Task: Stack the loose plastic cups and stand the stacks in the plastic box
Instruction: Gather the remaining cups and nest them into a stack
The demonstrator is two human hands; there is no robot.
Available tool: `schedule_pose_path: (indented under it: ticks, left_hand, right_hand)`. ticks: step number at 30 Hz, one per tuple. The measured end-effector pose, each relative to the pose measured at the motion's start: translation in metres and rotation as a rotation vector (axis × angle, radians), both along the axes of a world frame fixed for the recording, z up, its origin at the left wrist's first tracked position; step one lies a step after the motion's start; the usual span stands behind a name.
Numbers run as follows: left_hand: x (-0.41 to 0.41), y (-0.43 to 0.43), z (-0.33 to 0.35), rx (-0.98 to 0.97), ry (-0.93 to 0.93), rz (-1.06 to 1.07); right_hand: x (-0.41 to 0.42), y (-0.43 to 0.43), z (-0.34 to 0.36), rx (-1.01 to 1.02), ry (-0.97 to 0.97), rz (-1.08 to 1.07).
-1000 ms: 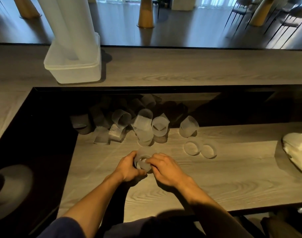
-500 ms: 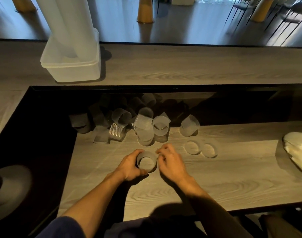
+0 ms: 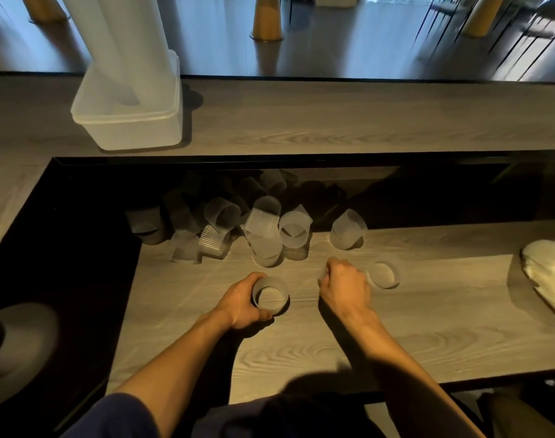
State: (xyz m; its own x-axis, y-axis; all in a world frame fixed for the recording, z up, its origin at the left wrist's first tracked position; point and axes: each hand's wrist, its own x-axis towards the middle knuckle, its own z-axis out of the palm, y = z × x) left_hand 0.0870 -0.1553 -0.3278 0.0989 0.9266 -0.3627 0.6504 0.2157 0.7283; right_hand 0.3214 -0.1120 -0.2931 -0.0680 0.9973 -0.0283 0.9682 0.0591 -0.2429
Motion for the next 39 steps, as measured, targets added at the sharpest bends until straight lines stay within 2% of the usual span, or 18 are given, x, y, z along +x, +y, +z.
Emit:
schedule_pose_path:
  ticks: [3,6,8,11,13,17,21,25,29,34,36,39]
  left_hand:
    - [0.000,0.000,0.000,-0.011,-0.003,0.018]
    - [0.001,0.000,0.000,-0.016,-0.012,0.026]
    - [0.001,0.000,0.001,-0.022,-0.017,0.023]
    - [0.003,-0.001,0.001,-0.040,-0.026,0.042]
    - [0.003,-0.002,-0.001,-0.050,-0.033,0.054]
    - [0.003,-0.002,-0.001,-0.067,-0.046,0.061]
    - [0.004,-0.002,0.000,-0.071,-0.047,0.064]
    - [0.005,-0.003,-0.003,-0.082,-0.058,0.087]
    - [0.006,-0.005,-0.005,-0.076,-0.053,0.093]
    - [0.003,-0.005,-0.005,-0.062,-0.084,0.086]
    - [0.004,-0.004,-0.004,-0.055,-0.088,0.087]
    - [0.004,-0.003,-0.005,-0.049,-0.077,0.090]
  right_hand:
    - [-0.015,-0.007,0.019,0.073,0.192,0.115]
    - [-0.024,-0.013,0.030,-0.007,0.408,0.321]
    - [-0.031,-0.018,0.030,-0.042,0.460,0.480]
    - [-0.038,-0.023,0.020,-0.094,0.416,0.605]
    - [-0.041,-0.023,0.013,-0.115,0.320,0.661]
    - [-0.043,-0.025,0.007,-0.084,0.132,0.741]
    - [-0.042,-0.027,0.010,-0.077,0.030,0.808]
    - [-0.044,-0.031,0.004,0.008,-0.066,0.763]
    - [-0.048,-0.029,0.000,0.003,-0.067,0.714]
    - [-0.047,-0.025,-0.003,-0.216,-0.155,0.759]
    - [-0.043,-0.026,-0.010,-0.286,-0.013,0.717]
    - [-0.031,-0.024,-0.016,-0.164,0.319,0.447]
